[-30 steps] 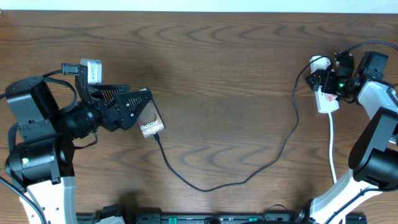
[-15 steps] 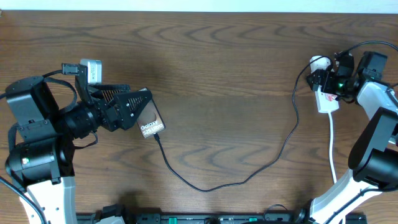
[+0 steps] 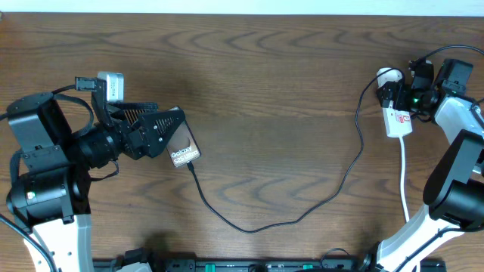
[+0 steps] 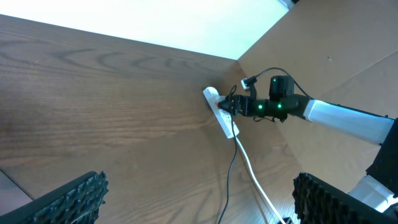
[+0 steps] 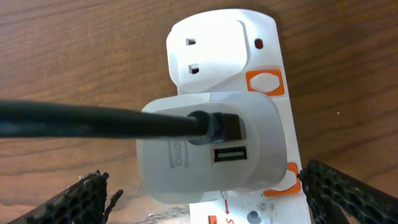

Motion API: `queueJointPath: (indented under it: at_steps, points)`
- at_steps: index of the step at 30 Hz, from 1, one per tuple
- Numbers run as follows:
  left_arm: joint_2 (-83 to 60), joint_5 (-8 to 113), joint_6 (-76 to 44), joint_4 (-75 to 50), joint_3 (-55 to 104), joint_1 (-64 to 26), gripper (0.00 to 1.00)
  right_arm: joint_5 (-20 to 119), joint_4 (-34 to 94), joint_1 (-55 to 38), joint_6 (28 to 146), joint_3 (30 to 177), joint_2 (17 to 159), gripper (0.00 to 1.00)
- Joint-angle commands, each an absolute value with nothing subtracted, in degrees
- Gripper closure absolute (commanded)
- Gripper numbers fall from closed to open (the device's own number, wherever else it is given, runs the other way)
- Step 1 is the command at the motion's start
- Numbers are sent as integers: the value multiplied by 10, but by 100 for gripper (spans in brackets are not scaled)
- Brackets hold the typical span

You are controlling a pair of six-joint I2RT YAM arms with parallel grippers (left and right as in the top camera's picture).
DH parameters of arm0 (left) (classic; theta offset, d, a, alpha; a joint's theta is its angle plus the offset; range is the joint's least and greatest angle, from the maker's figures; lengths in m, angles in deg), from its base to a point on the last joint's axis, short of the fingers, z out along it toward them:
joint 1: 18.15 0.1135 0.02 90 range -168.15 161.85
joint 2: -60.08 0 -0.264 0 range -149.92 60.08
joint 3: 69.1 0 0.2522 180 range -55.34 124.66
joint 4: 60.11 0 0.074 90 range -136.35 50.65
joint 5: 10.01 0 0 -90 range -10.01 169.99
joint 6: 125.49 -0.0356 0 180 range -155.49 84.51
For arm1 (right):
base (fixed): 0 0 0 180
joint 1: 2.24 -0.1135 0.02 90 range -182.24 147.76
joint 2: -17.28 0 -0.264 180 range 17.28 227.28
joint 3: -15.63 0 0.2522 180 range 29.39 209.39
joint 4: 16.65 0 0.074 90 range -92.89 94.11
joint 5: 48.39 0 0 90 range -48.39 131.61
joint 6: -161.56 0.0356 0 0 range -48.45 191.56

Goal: Plug charger to phone and switch on socket

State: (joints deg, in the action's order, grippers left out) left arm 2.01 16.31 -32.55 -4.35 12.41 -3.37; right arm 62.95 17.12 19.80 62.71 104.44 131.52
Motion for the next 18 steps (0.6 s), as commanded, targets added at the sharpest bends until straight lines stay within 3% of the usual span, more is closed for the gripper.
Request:
queueJointPath:
  at_steps: [1, 18]
  points:
    - [21, 166, -332, -43, 124, -35, 2, 634, 177, 195, 646, 1056, 1320, 3]
    - [21, 167, -332, -39, 124, -35, 2, 686, 172, 194, 666, 1055, 1335, 4]
